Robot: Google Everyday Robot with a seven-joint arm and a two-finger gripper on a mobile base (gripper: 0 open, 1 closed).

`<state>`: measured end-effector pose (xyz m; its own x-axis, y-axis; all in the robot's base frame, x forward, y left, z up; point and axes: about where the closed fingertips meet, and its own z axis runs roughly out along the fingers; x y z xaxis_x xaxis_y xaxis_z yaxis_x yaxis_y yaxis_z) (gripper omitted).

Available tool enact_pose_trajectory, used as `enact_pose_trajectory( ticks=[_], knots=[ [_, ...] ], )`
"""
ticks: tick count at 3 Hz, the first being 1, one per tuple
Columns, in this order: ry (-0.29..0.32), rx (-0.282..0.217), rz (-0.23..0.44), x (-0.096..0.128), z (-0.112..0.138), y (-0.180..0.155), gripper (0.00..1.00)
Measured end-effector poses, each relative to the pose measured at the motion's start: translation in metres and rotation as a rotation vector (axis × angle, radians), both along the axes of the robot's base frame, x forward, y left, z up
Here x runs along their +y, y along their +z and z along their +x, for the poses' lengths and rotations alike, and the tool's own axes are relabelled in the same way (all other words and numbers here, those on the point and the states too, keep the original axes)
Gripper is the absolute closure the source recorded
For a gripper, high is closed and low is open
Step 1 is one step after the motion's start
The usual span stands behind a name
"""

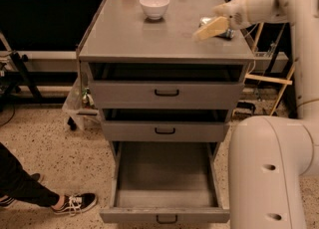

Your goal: Place redbull can into bottom drawer

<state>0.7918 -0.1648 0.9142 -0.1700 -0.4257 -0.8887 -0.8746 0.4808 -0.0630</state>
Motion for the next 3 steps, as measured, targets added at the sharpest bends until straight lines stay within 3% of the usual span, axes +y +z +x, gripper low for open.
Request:
enact_pose_trajectory(
  ticks=[1, 2, 3],
  knots=[
    [-0.001, -0.014, 0.005, 0.006, 0.005, 0.003, 0.00],
    [-0.077, 0.017, 0.031, -0.012, 0.016, -0.007, 0.00],
    [-0.283, 0.035, 0.058, -0.074, 0.036, -0.018, 0.00]
  ],
)
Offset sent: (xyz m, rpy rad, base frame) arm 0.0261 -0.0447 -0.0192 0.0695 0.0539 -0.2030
